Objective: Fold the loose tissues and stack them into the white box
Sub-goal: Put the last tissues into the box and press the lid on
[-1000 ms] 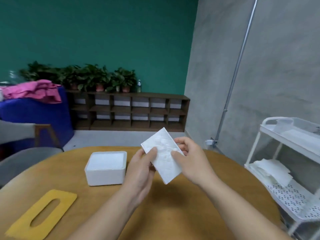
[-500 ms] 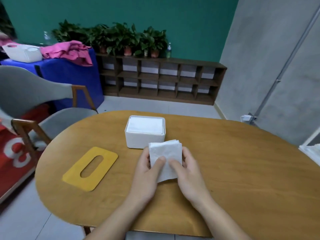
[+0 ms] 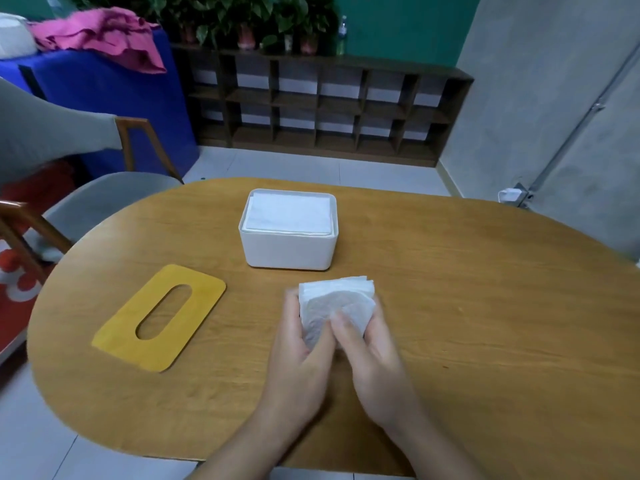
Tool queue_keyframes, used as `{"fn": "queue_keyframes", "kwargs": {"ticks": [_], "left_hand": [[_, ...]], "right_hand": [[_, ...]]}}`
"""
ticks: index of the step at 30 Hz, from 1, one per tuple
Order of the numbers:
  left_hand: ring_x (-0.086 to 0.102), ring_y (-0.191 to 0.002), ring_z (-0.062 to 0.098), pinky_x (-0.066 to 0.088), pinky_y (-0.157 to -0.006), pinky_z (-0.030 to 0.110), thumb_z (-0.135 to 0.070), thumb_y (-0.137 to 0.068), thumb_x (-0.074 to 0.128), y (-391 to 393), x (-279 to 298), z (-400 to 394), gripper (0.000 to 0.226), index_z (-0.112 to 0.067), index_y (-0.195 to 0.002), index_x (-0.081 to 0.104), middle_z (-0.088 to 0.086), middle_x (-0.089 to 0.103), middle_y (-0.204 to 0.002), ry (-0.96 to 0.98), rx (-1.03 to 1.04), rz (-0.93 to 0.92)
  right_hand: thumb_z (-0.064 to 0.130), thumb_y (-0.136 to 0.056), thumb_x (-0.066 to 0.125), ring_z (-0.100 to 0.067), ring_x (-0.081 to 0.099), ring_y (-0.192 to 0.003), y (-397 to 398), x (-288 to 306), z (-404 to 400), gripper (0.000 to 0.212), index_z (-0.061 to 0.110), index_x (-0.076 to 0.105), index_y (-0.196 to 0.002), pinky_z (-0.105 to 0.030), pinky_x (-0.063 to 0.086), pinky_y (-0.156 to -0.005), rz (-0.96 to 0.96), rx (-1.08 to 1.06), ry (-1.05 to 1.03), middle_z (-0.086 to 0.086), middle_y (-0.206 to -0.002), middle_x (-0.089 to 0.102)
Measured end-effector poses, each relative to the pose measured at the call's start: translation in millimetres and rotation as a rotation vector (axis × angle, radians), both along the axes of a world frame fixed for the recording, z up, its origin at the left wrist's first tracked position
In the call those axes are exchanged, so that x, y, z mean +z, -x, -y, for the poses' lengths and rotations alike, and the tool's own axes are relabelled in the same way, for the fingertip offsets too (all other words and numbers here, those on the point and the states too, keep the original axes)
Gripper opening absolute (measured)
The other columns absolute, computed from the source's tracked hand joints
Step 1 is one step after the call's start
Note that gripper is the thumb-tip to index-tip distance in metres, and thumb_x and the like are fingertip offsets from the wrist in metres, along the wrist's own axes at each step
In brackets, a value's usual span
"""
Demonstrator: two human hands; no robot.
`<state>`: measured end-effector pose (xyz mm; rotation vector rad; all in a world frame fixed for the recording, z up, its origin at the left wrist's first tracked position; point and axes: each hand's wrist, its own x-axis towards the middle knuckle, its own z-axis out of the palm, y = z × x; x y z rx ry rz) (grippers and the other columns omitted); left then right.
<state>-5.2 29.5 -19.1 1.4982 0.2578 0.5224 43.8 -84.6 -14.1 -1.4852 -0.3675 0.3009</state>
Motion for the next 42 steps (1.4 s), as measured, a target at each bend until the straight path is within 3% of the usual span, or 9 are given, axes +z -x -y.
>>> {"fn": "queue_keyframes", "kwargs": {"ticks": [6,10,13,16,20,23,30,36,42], "left_hand": [[0.078,-0.111,0.03,0.062,-0.093,0.048,-0.019,-0.101,0.076,2,10,-5,0.026,-0.025,-0.126,0.069,0.008,0.081,-0.118,0.264,0.018,0.01],[0.077,-0.117,0.037,0.06,-0.098,0.051,-0.021,-0.093,0.082,13,25,-14,0.04,-0.015,-0.131,0.068,0.016,0.079,-0.124,0.503,-0.004,-0.012],[0.077,-0.1,0.028,0.062,-0.081,0.034,-0.021,-0.087,0.088,14,49,-43,0.043,-0.015,-0.123,0.065,0.018,0.079,-0.109,0.29,0.018,0.002],[0.075,-0.089,0.036,0.057,-0.078,0.039,-0.018,-0.091,0.091,0,75,-84,0.041,-0.024,-0.123,0.067,0.017,0.077,-0.095,0.044,-0.039,-0.059],[0.055,-0.069,0.015,0.047,-0.068,0.026,-0.021,-0.094,0.087,-34,103,-127,0.028,-0.025,-0.118,0.072,0.002,0.063,-0.077,-0.267,-0.075,-0.076],[0.058,-0.068,0.014,0.051,-0.069,0.035,-0.033,-0.097,0.083,-65,116,-151,0.028,-0.032,-0.122,0.07,0.011,0.067,-0.08,-0.432,-0.007,-0.108],[0.069,-0.084,0.017,0.063,-0.076,0.045,-0.043,-0.102,0.069,-121,113,-184,0.039,-0.033,-0.139,0.061,-0.005,0.07,-0.098,-0.798,0.121,-0.296],[0.065,-0.102,0.028,0.054,-0.081,0.043,-0.039,-0.104,0.062,-133,92,-187,0.049,-0.025,-0.15,0.053,-0.001,0.066,-0.103,-1.1,0.126,-0.399],[0.038,-0.15,0.031,0.034,-0.119,0.048,-0.029,-0.106,0.053,-141,78,-184,0.047,-0.023,-0.153,0.053,0.006,0.045,-0.162,-1.374,0.162,-0.266]], "right_hand": [[0.043,-0.101,0.072,-0.025,0.076,-0.11,-3,6,12,0.037,0.02,0.065,-0.128,-0.046,0.06,-0.096,0.023,0.06,0.107,-0.005,-0.118,0.078],[0.023,-0.103,0.077,-0.045,0.077,-0.103,-6,14,22,0.02,0.011,0.073,-0.118,-0.056,0.059,-0.089,-0.034,0.046,0.083,-0.014,-0.11,0.082],[0.012,-0.104,0.074,-0.033,0.078,-0.093,-16,31,28,0.009,0.011,0.076,-0.112,-0.045,0.055,-0.083,-0.021,0.062,0.128,-0.013,-0.104,0.082],[0.014,-0.103,0.076,-0.026,0.076,-0.089,-33,61,27,0.007,0.018,0.078,-0.109,-0.04,0.054,-0.08,0.071,0.153,0.251,-0.009,-0.1,0.082],[0.012,-0.099,0.08,-0.02,0.081,-0.095,-74,101,0,0.014,0.018,0.077,-0.112,-0.031,0.061,-0.08,0.169,0.103,0.294,-0.001,-0.105,0.084],[0.018,-0.097,0.085,-0.018,0.081,-0.096,-117,121,-32,0.021,0.021,0.075,-0.115,-0.036,0.065,-0.083,0.195,-0.004,0.317,0.004,-0.109,0.083],[0.032,-0.099,0.081,-0.012,0.066,-0.103,-182,126,-89,0.028,0.027,0.069,-0.124,-0.023,0.048,-0.074,0.383,-0.098,0.648,0.012,-0.111,0.066],[0.034,-0.101,0.075,-0.018,0.062,-0.119,-188,104,-100,0.039,0.022,0.066,-0.137,-0.03,0.049,-0.095,0.559,-0.066,0.886,0.005,-0.128,0.067],[0.041,-0.109,0.059,-0.024,0.048,-0.143,-182,95,-96,0.044,0.021,0.059,-0.148,-0.042,0.036,-0.12,0.982,-0.057,1.108,0.001,-0.155,0.056]]}}
